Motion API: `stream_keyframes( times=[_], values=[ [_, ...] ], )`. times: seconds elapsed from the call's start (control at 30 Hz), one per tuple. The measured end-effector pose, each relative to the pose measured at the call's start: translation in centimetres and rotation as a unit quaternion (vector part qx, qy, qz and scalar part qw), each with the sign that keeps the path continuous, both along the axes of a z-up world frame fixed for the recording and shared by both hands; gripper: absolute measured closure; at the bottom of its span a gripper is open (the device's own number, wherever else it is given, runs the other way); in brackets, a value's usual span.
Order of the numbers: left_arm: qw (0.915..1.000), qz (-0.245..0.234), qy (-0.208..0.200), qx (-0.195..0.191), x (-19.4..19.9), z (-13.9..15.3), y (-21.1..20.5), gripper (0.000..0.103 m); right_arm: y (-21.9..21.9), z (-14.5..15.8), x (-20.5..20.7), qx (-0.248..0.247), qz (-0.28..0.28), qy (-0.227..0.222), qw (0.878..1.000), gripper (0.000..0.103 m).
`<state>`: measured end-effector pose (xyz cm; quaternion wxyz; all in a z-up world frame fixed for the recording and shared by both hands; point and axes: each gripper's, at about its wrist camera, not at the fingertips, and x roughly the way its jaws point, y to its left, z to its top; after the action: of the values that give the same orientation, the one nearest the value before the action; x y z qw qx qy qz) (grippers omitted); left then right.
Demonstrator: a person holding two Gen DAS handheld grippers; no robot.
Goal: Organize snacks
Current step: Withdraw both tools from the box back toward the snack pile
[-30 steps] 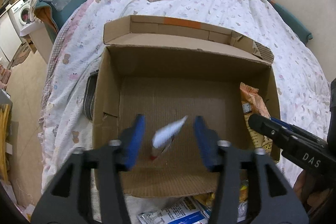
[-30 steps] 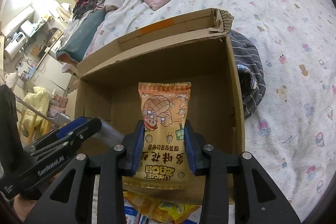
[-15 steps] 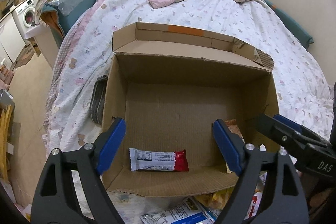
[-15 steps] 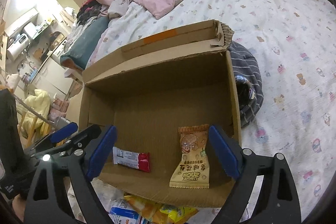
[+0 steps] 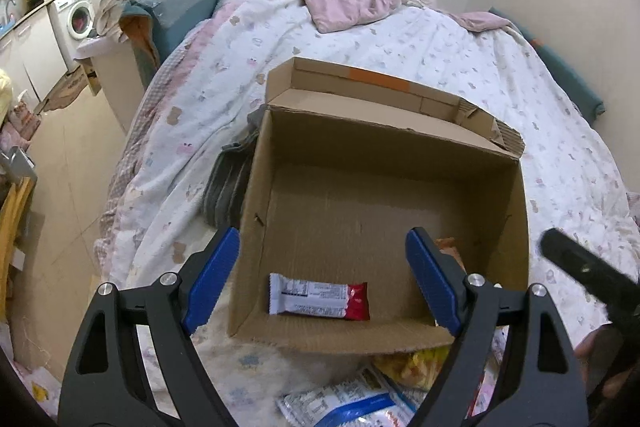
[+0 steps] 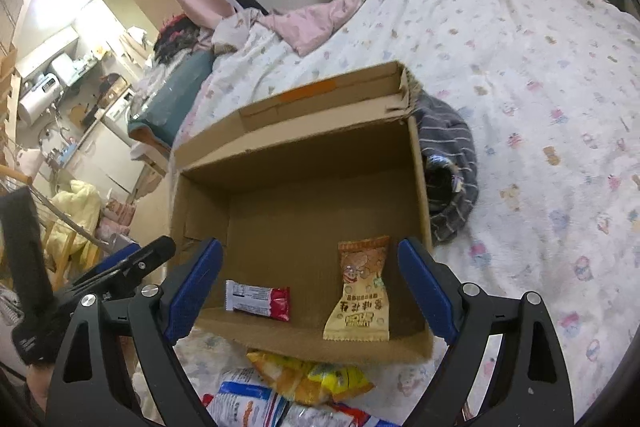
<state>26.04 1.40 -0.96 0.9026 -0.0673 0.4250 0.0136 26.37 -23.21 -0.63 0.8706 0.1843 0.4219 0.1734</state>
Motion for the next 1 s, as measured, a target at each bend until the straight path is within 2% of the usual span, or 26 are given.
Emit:
stream_keyframes(
  times=[0.1, 0.3, 0.53, 0.6, 0.7, 0.87, 1.0],
  values=[
    [1.0000, 0.005, -0.001, 0.008, -0.9, 0.5, 0.3, 0.020, -0.6, 1.0, -1.3, 0.015, 0.002, -0.005, 1.000, 0.011],
    [0.9993, 0.016, -0.026, 0.023, -3.8, 2.4, 1.3, 0.020, -1.0, 2.3, -4.6, 0.015, 0.010, -0.023, 1.000, 0.011],
    [0.9988, -0.011, -0.036, 0.033, -7.8, 3.3, 1.3, 0.020, -1.0, 2.3, -7.7, 0.005, 0.016, -0.020, 1.000, 0.011],
    [0.9990, -0.014, -0.029, 0.030, -9.2, 3.1, 1.5, 0.020, -1.0, 2.1, -8.7, 0.003, 0.018, -0.019, 1.000, 0.011],
    [0.9995, -0.023, -0.020, 0.002, -11.2, 2.7, 2.0, 0.020, -1.2, 2.0, -9.7, 0.009, 0.026, -0.016, 0.999, 0.011],
    [0.9995, -0.020, -0.021, 0.016, -13.5, 2.3, 2.5, 0.020, -1.5, 1.8, -12.0, 0.005, 0.035, -0.018, 0.999, 0.011],
    [1.0000, -0.004, -0.004, -0.001, -14.2, 0.9, 3.7, 0.020, -1.5, 0.8, -13.6, -0.001, 0.036, -0.004, 0.999, 0.011]
  ],
)
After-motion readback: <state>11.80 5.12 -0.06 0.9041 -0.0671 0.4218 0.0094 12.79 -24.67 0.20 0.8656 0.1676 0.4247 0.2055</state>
